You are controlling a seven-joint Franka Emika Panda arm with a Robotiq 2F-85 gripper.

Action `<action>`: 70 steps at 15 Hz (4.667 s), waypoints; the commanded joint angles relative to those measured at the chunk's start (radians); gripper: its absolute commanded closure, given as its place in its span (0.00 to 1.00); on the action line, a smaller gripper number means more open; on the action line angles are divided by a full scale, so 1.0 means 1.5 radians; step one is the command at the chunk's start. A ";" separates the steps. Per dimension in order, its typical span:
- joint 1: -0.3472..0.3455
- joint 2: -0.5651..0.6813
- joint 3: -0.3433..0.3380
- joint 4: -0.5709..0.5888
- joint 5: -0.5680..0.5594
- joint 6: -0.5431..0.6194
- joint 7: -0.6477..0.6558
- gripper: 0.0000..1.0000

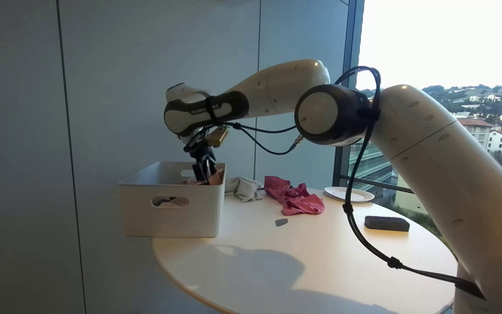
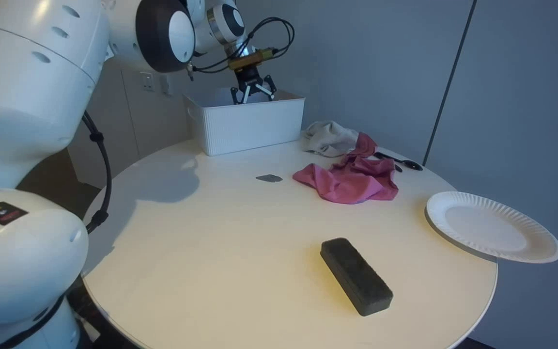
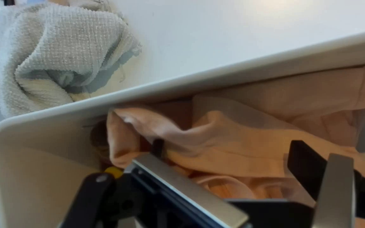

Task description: Remove the peach shirt and the moose toy from the basket

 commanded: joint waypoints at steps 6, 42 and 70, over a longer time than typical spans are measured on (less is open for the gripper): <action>-0.043 0.124 -0.010 0.181 0.080 -0.083 -0.224 0.00; 0.120 -0.120 -0.197 0.377 -0.068 -0.044 0.033 0.89; 0.018 0.242 -0.003 0.368 0.224 -0.258 -0.431 0.33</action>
